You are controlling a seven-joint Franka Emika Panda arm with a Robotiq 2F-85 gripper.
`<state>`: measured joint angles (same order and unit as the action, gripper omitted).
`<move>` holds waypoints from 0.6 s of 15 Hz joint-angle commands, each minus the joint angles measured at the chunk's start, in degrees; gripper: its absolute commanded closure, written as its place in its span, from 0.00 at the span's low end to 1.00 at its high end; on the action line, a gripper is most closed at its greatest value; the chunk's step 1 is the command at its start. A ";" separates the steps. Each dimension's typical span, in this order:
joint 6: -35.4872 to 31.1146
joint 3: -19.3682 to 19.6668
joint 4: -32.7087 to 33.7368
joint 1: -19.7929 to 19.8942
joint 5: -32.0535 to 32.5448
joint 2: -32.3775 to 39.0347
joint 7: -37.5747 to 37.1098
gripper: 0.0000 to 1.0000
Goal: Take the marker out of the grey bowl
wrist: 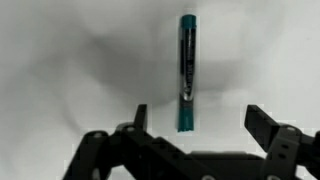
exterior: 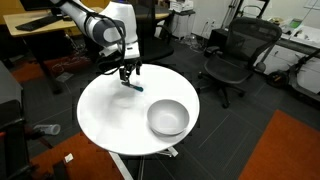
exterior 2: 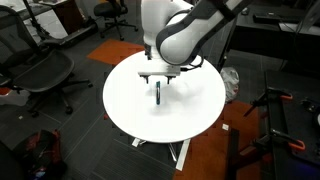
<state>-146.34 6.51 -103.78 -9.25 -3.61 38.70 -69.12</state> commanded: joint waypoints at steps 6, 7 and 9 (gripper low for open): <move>0.16 -0.32 0.10 0.26 -0.34 -1.18 0.58 0.00; 0.17 -0.54 0.08 0.42 -0.41 -1.28 0.72 0.00; 0.17 -0.68 0.08 0.54 -0.46 -1.33 0.76 0.00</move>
<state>-146.33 5.55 -103.82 -8.45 -3.75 37.34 -68.59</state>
